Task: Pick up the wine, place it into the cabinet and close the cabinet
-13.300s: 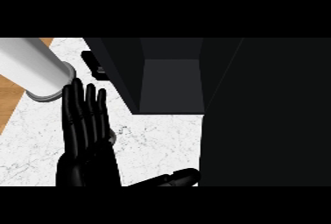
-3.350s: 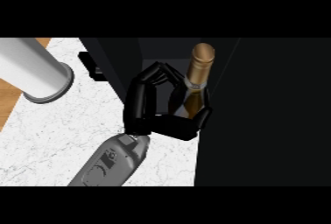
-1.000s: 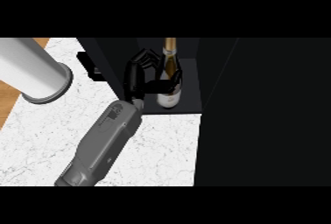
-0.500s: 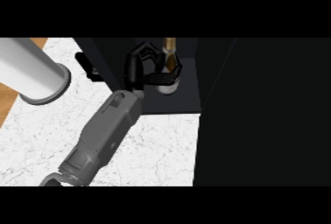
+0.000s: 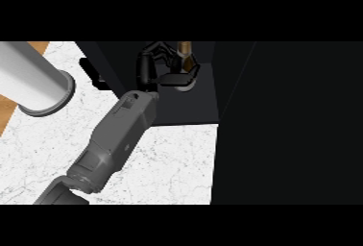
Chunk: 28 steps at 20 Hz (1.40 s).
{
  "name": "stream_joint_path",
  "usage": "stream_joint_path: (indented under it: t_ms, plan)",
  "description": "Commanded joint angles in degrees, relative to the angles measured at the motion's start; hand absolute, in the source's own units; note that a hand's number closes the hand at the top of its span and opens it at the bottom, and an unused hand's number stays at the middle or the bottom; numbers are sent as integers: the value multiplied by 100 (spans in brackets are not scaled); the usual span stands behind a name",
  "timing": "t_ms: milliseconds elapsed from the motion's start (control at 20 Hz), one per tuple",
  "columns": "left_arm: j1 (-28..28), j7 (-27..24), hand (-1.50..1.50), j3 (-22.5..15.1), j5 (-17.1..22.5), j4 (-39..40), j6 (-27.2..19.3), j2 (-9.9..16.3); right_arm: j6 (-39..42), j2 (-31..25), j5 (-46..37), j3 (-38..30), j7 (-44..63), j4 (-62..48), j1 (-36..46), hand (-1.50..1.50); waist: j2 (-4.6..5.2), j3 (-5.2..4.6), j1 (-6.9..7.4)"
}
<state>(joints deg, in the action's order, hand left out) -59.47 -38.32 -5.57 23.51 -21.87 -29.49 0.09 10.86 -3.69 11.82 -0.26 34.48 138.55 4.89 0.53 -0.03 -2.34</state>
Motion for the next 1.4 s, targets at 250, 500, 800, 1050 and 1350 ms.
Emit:
stream_joint_path:
  t_ms: [250,500,800,1050,1350]
  plan:
    - [-358,-16,150,648,554,552,320,-8,90,58,452,29,-43,465,-357,-150,15,2,-60]
    - [-499,-64,150,956,705,815,639,88,162,167,124,233,-383,185,-425,-150,38,1,-45]
    - [-483,-408,150,912,639,1132,521,51,-5,19,384,111,152,547,-230,-150,43,0,-99]
    - [-503,-426,150,904,535,1343,628,217,10,67,216,236,45,321,-40,-150,72,-2,-117]
    - [-450,-427,-150,813,331,1554,512,246,-56,36,269,109,64,346,-11,-150,69,0,-124]
